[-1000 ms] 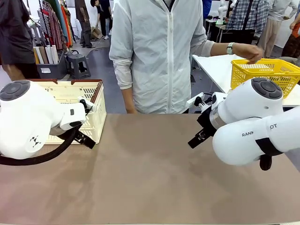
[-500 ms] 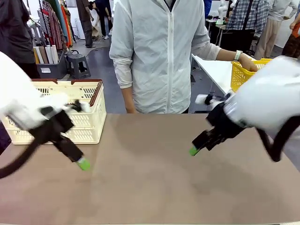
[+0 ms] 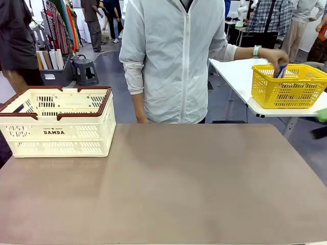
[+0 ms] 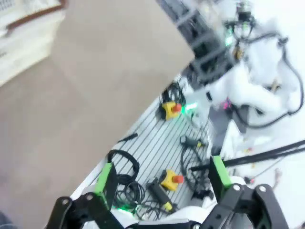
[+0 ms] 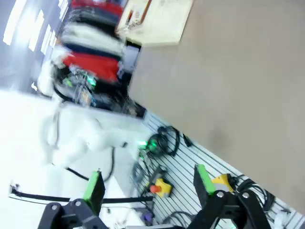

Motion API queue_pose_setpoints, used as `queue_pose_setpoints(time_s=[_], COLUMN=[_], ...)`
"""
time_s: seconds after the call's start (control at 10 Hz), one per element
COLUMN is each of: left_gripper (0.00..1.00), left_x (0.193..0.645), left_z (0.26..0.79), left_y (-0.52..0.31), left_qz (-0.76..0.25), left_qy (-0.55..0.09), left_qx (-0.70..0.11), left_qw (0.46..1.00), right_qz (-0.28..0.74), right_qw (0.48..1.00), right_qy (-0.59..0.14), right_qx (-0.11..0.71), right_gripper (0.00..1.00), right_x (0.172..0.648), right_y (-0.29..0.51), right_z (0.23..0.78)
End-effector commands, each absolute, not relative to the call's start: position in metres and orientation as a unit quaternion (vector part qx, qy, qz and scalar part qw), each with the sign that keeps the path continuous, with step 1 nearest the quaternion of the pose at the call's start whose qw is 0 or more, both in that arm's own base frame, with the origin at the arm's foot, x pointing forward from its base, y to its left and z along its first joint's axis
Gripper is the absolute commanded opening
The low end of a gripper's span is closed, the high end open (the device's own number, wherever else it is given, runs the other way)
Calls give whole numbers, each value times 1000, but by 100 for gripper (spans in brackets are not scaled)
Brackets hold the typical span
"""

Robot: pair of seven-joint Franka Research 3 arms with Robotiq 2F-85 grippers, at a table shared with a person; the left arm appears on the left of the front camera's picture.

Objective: Place the drinks into the Shopping basket.
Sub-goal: Pick up one drink and place it into the Shopping basket.

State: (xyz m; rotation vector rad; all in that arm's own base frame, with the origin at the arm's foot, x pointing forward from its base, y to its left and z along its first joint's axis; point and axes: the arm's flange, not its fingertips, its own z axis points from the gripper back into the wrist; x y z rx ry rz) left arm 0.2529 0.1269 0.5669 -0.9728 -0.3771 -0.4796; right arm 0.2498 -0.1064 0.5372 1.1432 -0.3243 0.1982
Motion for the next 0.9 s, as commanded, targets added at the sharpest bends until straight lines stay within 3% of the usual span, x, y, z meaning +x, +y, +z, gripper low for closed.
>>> queue_pose_setpoints(time_s=[0.0,0.3,0.5,0.6,0.7,0.8], left_gripper=[100,100,100,100,100,100], left_x=[268,243,240,228,228,228], left_z=[538,464,439,452,452,452], left_y=[188,269,278,280,280,280], left_qz=[-147,-13,74,22,22,22], left_qy=[-219,-276,-295,-271,-271,-271], left_qx=[-526,-614,-600,-600,-600,-600], left_qw=[808,739,740,752,752,752], right_qz=[34,-62,-92,-110,-98,-98], right_qw=[783,726,722,750,721,721], right_qy=[-179,-213,-234,-260,-218,-218], right_qx=[595,651,644,599,651,651], right_gripper=[100,100,100,100,100,100], right_x=[275,279,278,276,275,275], right_y=[-158,-230,-232,-222,-238,-238], right_z=[510,470,464,465,451,451])
